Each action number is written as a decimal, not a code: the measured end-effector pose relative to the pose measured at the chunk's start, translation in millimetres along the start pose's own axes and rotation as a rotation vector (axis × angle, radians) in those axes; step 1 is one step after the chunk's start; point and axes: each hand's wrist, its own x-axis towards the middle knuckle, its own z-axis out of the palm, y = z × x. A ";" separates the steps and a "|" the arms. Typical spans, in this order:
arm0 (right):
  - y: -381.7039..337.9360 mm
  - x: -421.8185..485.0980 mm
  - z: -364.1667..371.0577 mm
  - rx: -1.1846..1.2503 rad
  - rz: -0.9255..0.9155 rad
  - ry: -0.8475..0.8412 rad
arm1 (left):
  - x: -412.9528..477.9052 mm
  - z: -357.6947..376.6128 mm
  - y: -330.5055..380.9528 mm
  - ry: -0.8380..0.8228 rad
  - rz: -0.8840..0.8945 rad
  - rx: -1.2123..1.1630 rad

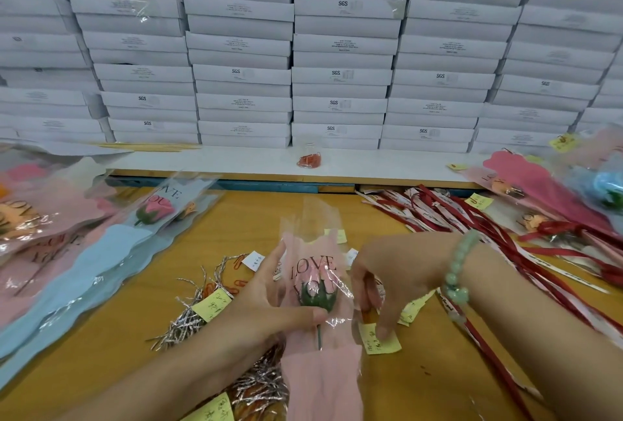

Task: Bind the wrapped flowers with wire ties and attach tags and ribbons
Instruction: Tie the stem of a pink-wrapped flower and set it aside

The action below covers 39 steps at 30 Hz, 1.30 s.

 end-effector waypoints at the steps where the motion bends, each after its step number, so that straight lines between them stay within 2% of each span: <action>1: -6.0 0.0 1.8 -0.078 0.010 0.022 | -0.2 0.1 0.4 -0.002 -0.001 -0.005; 4: -17.7 -1.4 5.8 -0.224 0.075 0.089 | -0.6 0.0 0.4 -0.018 -0.002 -0.011; 11: -27.3 -2.7 10.7 -0.300 0.165 0.127 | -1.3 0.3 1.2 -0.020 -0.012 -0.020; 18: -21.6 1.5 5.4 -0.225 0.129 0.001 | -1.4 0.4 0.3 -0.001 -0.008 -0.013; 25: 25.2 -4.1 -10.4 0.218 0.047 0.174 | -2.0 2.8 1.9 0.022 -0.006 0.005; 27: 38.0 -7.6 -15.7 0.350 0.063 0.349 | -2.8 3.2 2.4 0.023 -0.009 0.011; 30: 45.7 -4.7 -18.6 0.654 0.045 0.775 | -3.4 2.1 3.1 0.011 -0.008 0.035; 31: 43.5 -2.5 -18.3 0.780 0.013 0.865 | -3.5 1.8 3.4 -0.002 -0.009 0.048; 32: 39.1 0.8 -17.2 0.899 -0.034 0.892 | -3.2 1.7 4.1 -0.011 -0.012 0.064; 34: 28.5 10.8 -11.8 1.026 -0.132 0.827 | -3.2 2.1 5.7 -0.021 -0.014 0.096; 36: 20.0 21.6 -4.7 1.019 -0.178 0.762 | -3.7 3.1 7.2 -0.043 -0.009 0.132; 39: 15.0 33.4 1.2 1.077 -0.179 0.790 | -4.4 2.2 7.6 -0.065 -0.004 0.202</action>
